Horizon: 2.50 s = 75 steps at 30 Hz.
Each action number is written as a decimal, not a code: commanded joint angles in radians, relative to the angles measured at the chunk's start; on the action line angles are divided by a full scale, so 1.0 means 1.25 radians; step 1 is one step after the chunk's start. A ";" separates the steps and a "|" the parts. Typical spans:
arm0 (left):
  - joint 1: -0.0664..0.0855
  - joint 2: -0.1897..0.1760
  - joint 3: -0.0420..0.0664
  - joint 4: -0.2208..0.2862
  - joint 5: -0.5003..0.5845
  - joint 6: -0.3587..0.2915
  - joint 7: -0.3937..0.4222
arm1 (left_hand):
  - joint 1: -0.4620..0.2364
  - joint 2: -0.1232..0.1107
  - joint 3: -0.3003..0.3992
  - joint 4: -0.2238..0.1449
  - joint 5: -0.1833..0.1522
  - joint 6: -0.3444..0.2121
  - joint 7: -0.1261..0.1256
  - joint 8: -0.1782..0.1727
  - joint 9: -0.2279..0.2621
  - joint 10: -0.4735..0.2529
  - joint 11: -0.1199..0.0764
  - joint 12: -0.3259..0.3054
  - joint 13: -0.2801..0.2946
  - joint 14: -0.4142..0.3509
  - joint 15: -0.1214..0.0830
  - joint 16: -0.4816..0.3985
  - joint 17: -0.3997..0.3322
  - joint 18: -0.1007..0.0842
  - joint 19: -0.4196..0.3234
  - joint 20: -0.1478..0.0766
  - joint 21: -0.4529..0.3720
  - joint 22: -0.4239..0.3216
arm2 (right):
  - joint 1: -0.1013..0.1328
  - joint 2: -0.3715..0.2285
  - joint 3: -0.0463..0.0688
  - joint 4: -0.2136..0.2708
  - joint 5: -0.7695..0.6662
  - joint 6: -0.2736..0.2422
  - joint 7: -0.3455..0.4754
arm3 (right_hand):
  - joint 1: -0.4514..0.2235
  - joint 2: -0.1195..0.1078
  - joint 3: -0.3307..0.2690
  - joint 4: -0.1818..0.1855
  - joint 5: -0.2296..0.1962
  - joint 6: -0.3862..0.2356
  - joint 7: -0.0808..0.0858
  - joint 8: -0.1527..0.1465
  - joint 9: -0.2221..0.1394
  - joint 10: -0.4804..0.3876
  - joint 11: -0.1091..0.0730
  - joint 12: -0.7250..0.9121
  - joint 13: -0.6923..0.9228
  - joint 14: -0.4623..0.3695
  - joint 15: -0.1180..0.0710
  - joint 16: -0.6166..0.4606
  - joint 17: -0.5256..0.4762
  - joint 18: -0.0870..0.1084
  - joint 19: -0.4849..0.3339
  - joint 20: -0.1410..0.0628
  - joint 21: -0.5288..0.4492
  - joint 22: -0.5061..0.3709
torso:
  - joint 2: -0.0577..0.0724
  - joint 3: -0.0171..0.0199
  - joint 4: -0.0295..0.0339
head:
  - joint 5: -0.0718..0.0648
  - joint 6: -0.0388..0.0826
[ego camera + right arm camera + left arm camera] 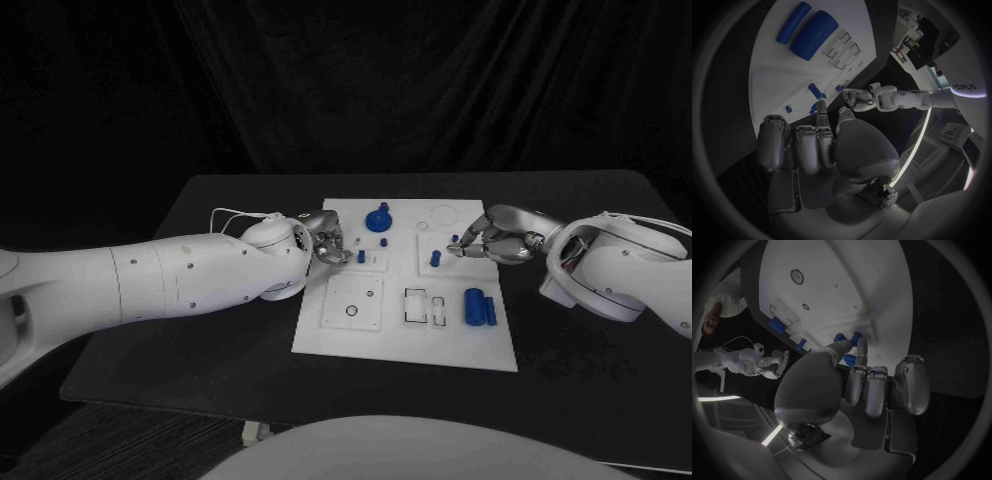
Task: Assemble the parts on the task board
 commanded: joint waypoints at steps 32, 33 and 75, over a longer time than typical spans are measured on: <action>-0.009 0.003 -0.004 -0.002 -0.029 0.048 -0.022 | 0.022 -0.002 0.040 -0.053 0.018 0.003 0.000 0.002 0.011 0.040 -0.001 0.001 0.153 0.082 -0.003 0.002 0.211 0.014 -0.003 0.001 -0.002 0.150 | -0.004 0.000 0.001 0.001 -0.001 -0.004 -0.007 | 0.007 0.002 -0.005 -0.002 0.005 0.004 0.002 -0.002 -0.001 0.027 -0.005 -0.003 0.000 0.059 -0.006 -0.005 0.109 0.014 -0.005 0.002 -0.005 0.150 | 0.000 -0.0001 0.0006 | -0.002 0.000; -0.009 0.003 -0.004 -0.002 -0.031 0.049 -0.024 | 0.022 -0.002 0.040 -0.053 0.018 0.003 0.000 0.002 0.011 0.040 -0.001 0.001 0.153 0.082 -0.003 0.002 0.211 0.014 -0.003 0.001 -0.002 0.150 | -0.004 0.000 0.001 0.001 -0.001 -0.004 -0.006 | 0.007 0.002 -0.005 -0.002 0.005 0.004 0.002 -0.002 -0.001 0.027 -0.005 -0.003 0.000 0.059 -0.006 -0.005 0.109 0.014 -0.005 0.002 -0.005 0.150 | 0.000 0.0000 0.0005 | -0.001 0.000; -0.009 0.009 -0.004 -0.009 -0.044 0.083 -0.028 | -0.072 0.005 -0.050 0.035 -0.160 -0.003 -0.002 -0.039 -0.014 0.034 0.000 -0.008 0.147 0.082 -0.003 0.002 0.211 0.017 -0.005 0.001 -0.031 0.145 | -0.007 -0.001 0.001 0.000 -0.001 -0.003 -0.007 | 0.010 0.002 -0.006 -0.003 0.006 0.002 0.002 -0.003 -0.001 0.027 -0.005 -0.003 0.000 0.059 -0.006 -0.005 0.109 0.014 -0.005 0.002 -0.006 0.150 | -0.001 0.0000 -0.0001 | 0.000 0.000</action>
